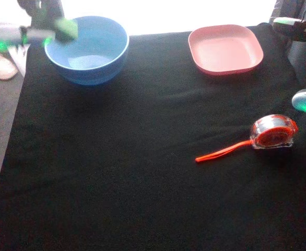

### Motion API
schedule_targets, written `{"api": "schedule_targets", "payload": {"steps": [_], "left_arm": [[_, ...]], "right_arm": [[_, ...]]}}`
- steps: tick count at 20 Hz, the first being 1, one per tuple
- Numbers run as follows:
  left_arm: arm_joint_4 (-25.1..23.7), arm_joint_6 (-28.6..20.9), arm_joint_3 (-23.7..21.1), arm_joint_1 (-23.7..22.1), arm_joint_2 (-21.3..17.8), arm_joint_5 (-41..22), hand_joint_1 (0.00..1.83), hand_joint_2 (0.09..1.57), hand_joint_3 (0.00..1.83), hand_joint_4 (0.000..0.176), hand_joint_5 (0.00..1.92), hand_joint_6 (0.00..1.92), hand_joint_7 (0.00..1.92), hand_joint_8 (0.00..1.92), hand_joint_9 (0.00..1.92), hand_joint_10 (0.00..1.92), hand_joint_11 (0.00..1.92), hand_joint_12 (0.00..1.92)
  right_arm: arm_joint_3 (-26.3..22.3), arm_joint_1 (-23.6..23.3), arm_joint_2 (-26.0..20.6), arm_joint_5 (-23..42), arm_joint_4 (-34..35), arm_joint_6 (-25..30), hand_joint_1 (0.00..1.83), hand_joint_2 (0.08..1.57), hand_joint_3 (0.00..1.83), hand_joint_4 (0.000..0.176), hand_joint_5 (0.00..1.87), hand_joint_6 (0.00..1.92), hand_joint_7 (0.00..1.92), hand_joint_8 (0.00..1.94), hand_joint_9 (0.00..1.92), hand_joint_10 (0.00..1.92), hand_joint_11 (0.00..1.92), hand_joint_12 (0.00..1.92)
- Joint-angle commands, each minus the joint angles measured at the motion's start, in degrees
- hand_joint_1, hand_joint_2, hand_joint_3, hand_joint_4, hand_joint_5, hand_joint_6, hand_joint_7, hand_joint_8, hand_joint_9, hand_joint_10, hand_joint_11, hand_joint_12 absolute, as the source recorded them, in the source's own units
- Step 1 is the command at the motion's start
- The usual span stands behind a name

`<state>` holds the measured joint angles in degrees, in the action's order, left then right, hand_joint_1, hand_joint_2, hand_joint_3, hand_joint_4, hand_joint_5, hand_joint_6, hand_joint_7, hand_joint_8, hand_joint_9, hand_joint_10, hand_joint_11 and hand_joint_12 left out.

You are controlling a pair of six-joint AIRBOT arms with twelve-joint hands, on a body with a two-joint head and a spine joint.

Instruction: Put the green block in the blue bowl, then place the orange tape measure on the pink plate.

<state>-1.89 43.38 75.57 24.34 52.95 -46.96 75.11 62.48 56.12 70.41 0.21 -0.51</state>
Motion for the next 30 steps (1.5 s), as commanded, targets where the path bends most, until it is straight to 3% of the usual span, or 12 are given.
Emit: {"api": "schedule_targets", "payload": {"steps": [1,6,7,13,14,15,17,20,22,25,27,30], "left_arm": [[0.8,0.4,1.1,-2.6,1.0,-2.2,1.25,1.09,0.00,0.000,1.06,0.76,1.00,1.09,0.85,1.00,0.60,1.41],[0.6,2.6,8.9,-8.3,8.4,11.4,1.25,1.06,0.00,0.024,1.08,0.79,1.12,0.81,0.97,0.75,0.67,1.32],[-0.1,2.6,10.5,-8.9,9.7,14.4,1.36,1.06,0.00,0.000,1.02,0.87,1.15,0.71,1.00,0.97,0.72,1.26],[-2.8,2.6,13.3,-7.8,13.1,20.8,1.23,1.10,0.00,0.000,0.99,0.86,1.03,1.02,1.06,0.38,0.79,1.19],[-2.5,2.6,13.4,-7.7,13.3,20.8,1.12,1.08,0.00,0.020,1.03,0.88,0.89,0.55,1.02,0.34,0.73,1.22],[-2.4,2.6,13.5,-7.6,13.4,20.6,1.08,1.01,0.00,0.000,0.90,0.36,0.88,0.30,0.96,0.29,0.67,1.22],[-2.3,2.6,13.2,-7.3,13.5,19.1,1.04,0.97,0.00,0.000,0.91,0.04,0.94,0.09,0.95,0.24,0.63,1.25],[-2.3,2.6,11.5,-6.5,12.6,15.6,1.00,0.95,0.00,0.000,0.86,0.00,0.93,0.03,0.88,0.21,0.48,1.28],[-2.3,2.6,8.8,-5.1,10.5,11.3,0.97,0.96,0.00,0.000,0.82,0.00,0.89,0.00,0.83,0.17,0.42,1.21],[-2.0,2.6,3.3,-1.4,5.9,2.9,0.93,0.97,0.00,0.000,0.71,0.00,0.73,0.00,0.69,0.11,0.29,1.14],[-1.1,2.6,-0.9,3.0,2.3,-2.8,0.92,0.97,0.00,0.000,0.64,0.00,0.61,0.00,0.60,0.02,0.18,1.07],[1.0,2.6,-6.4,10.9,-2.8,-10.2,0.88,0.98,0.00,0.012,0.57,0.00,0.53,0.00,0.47,0.00,0.05,1.01]], "right_arm": [[0.3,-0.3,0.2,6.8,2.0,0.5,0.85,1.04,0.00,0.017,0.30,0.00,0.24,0.00,0.23,0.01,0.12,0.44],[1.7,-0.3,1.0,6.8,1.8,1.3,0.86,1.04,0.00,0.028,0.31,0.01,0.23,0.00,0.24,0.01,0.14,0.45],[1.9,-0.3,1.0,6.8,1.6,1.6,0.86,1.04,0.00,0.035,0.30,0.00,0.22,0.00,0.22,0.00,0.11,0.44],[3.1,-0.4,0.7,6.8,0.3,3.5,0.88,1.06,0.00,0.034,0.32,0.01,0.22,0.00,0.22,0.00,0.13,0.46],[3.2,-0.4,0.4,6.8,0.1,3.4,0.86,1.06,0.01,0.022,0.33,0.01,0.24,0.01,0.23,0.01,0.14,0.47],[3.4,-0.4,0.0,6.8,-0.1,3.4,0.81,1.06,0.00,0.034,0.33,0.01,0.25,0.01,0.22,0.00,0.11,0.46],[3.6,-0.4,-0.6,6.8,-0.5,3.4,0.81,1.05,0.00,0.058,0.32,0.00,0.26,0.01,0.23,0.00,0.10,0.46],[3.6,-0.4,-1.9,6.6,-1.9,3.4,0.86,0.97,0.00,0.088,0.31,0.00,0.23,0.00,0.21,0.00,0.01,0.72],[3.4,-0.4,-2.7,5.5,-3.3,3.4,0.84,0.93,0.00,0.106,0.30,0.00,0.21,0.00,0.19,0.00,0.00,0.60],[2.9,-0.4,-3.2,4.9,-4.8,3.4,0.89,0.91,0.00,0.108,0.29,0.00,0.18,0.00,0.15,0.00,0.00,0.55],[2.8,-0.5,-3.2,4.1,-6.4,3.4,0.91,0.87,0.00,0.060,0.31,0.00,0.17,0.00,0.16,0.00,0.00,0.61],[2.4,-0.5,-3.1,2.5,-8.3,3.4,0.93,0.85,0.00,0.066,0.33,0.00,0.17,0.00,0.22,0.01,0.00,0.75]]}}
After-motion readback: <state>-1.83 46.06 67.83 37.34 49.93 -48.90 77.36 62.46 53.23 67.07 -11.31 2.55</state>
